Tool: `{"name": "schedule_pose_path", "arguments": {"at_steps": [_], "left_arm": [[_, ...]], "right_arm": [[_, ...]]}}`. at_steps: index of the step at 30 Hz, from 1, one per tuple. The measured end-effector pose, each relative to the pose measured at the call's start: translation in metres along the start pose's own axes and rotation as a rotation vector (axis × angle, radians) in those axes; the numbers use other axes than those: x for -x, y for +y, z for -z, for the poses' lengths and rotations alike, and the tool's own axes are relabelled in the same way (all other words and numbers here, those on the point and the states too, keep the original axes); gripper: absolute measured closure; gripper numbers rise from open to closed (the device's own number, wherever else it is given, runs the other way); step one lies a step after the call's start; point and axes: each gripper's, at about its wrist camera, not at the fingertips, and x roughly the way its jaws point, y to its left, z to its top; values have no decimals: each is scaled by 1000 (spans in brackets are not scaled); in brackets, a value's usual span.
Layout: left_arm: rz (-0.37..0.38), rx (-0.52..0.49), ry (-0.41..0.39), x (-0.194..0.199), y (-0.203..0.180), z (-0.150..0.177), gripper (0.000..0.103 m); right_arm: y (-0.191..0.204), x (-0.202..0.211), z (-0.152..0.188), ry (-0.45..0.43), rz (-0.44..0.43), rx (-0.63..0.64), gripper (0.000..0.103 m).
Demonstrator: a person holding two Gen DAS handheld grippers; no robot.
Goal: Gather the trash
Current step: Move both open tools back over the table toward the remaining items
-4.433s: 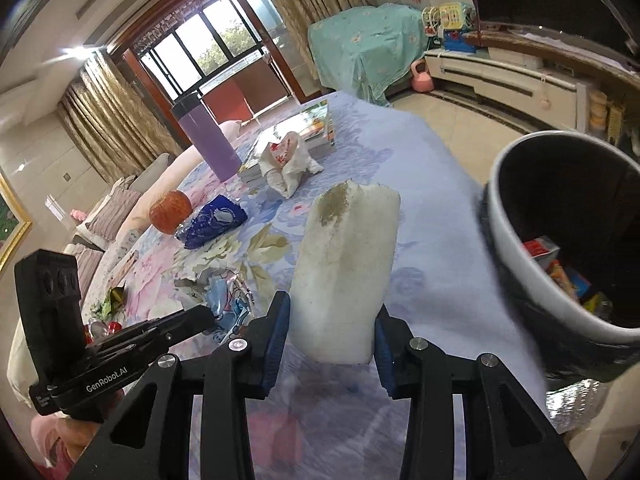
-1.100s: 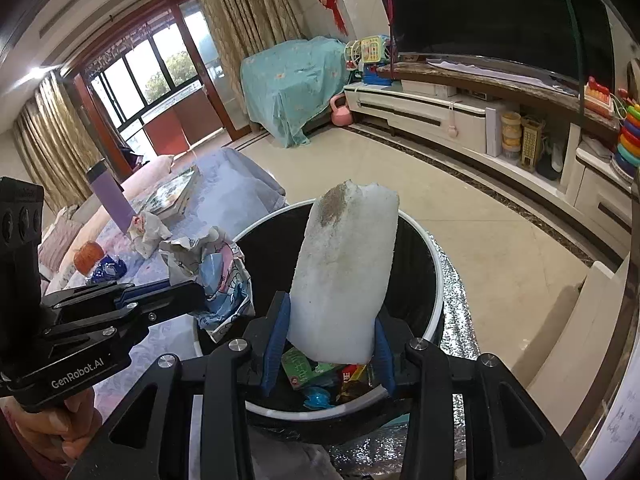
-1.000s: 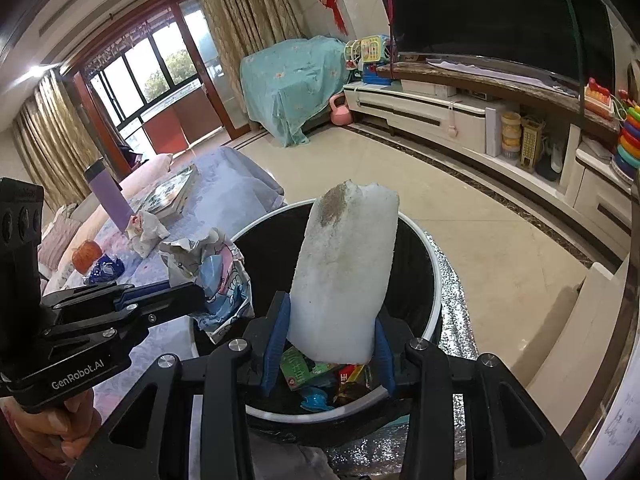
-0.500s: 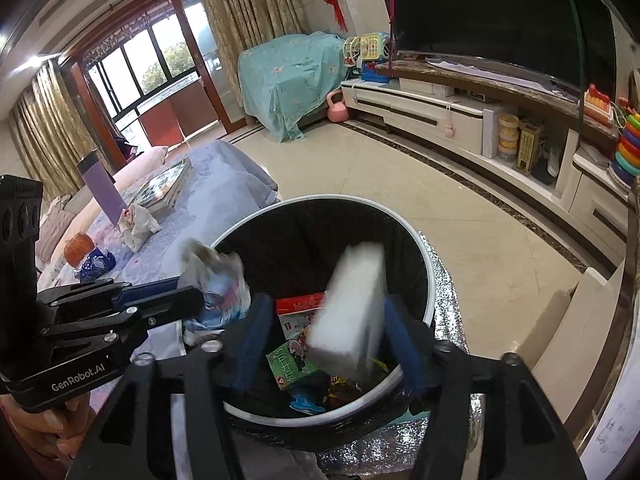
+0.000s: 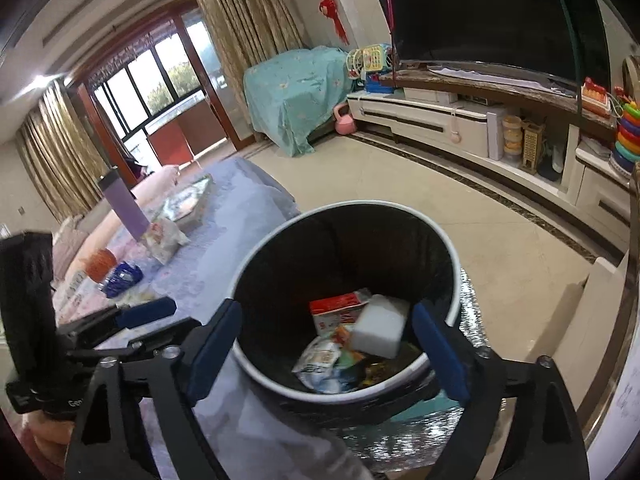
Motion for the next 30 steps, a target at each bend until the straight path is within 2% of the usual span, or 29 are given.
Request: {"name": "schedule_pose_path", "arguments": {"at_steps": [5, 9, 19, 30], "left_arm": [[-30, 61, -12, 19, 30, 18, 31], [-56, 135, -31, 38, 60, 34, 30], [-129, 265, -61, 76, 125, 67, 29], [-193, 336, -80, 102, 171, 94, 29]], "right_arm": [[20, 2, 9, -14, -40, -7, 11], [38, 1, 18, -32, -70, -14, 4], [91, -20, 35, 26, -147, 28, 4], [143, -43, 50, 61, -191, 100, 4]]}}
